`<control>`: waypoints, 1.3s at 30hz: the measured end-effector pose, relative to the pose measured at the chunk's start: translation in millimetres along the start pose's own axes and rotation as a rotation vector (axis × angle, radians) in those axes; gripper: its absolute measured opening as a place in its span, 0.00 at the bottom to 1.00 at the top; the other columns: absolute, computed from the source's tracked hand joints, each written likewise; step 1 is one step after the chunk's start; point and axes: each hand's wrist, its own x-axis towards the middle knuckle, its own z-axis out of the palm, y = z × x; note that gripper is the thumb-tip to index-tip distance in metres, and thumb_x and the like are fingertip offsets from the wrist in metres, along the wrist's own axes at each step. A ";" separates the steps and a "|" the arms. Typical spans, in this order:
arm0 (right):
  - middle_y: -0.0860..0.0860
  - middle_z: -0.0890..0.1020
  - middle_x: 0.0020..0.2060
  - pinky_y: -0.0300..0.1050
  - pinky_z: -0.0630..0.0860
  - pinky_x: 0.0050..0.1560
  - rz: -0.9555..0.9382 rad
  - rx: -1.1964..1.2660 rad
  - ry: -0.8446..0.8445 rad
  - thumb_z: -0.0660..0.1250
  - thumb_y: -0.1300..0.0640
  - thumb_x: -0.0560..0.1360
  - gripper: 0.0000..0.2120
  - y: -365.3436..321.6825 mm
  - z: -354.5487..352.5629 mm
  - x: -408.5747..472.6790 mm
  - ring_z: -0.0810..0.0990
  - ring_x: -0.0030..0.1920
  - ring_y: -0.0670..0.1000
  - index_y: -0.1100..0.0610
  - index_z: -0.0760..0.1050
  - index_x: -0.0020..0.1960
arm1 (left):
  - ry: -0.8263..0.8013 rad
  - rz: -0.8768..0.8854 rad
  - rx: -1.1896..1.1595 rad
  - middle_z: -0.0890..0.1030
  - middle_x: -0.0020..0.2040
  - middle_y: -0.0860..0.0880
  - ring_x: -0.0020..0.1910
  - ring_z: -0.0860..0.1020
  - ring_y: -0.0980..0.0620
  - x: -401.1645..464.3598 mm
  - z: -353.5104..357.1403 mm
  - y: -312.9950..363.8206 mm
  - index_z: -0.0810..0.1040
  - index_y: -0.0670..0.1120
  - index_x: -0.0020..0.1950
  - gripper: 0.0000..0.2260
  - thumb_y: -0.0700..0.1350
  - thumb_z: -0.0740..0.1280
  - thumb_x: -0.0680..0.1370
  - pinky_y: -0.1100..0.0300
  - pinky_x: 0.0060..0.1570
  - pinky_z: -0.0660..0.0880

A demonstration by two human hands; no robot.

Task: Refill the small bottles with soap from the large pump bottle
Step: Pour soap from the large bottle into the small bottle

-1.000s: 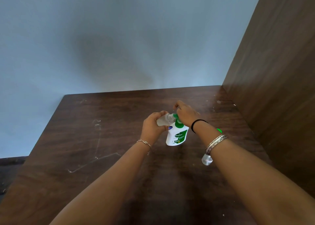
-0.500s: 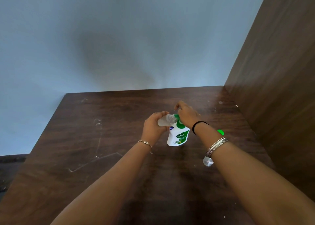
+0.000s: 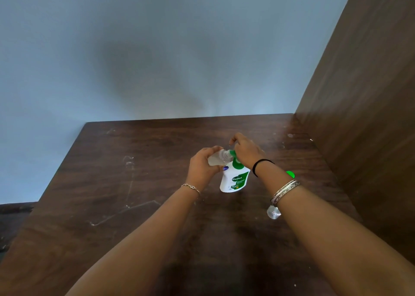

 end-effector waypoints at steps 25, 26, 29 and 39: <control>0.55 0.78 0.56 0.51 0.70 0.54 -0.028 -0.024 -0.022 0.51 0.60 0.76 0.14 0.7 -1.6 0.8 0.75 0.51 0.57 0.51 0.72 0.55 | -0.008 0.002 0.004 0.80 0.53 0.46 0.48 0.75 0.54 -0.5 -0.6 0.0 0.78 0.44 0.57 0.21 0.39 0.75 0.65 0.70 0.46 0.66; 0.55 0.78 0.56 0.51 0.70 0.54 -0.023 -0.023 -0.021 0.51 0.60 0.76 0.14 0.9 0.0 0.3 0.75 0.51 0.57 0.51 0.72 0.54 | -0.008 0.001 0.013 0.80 0.53 0.46 0.48 0.76 0.54 -0.6 -0.1 -1.3 0.78 0.44 0.57 0.21 0.39 0.75 0.65 0.70 0.46 0.67; 0.56 0.78 0.56 0.52 0.72 0.55 -0.015 -0.025 -0.020 0.50 0.60 0.76 0.13 2.9 3.2 -0.6 0.76 0.51 0.58 0.51 0.72 0.53 | -0.014 -0.031 0.013 0.80 0.54 0.47 0.50 0.76 0.53 -2.3 1.8 -5.0 0.78 0.44 0.58 0.22 0.38 0.75 0.66 0.69 0.49 0.68; 0.56 0.78 0.55 0.55 0.72 0.58 -0.015 -0.026 -0.022 0.50 0.59 0.76 0.13 3.1 3.9 -0.7 0.76 0.52 0.59 0.51 0.72 0.53 | -0.012 -0.029 0.029 0.80 0.54 0.47 0.48 0.75 0.56 -2.0 2.3 -5.2 0.78 0.45 0.58 0.21 0.39 0.75 0.65 0.72 0.46 0.67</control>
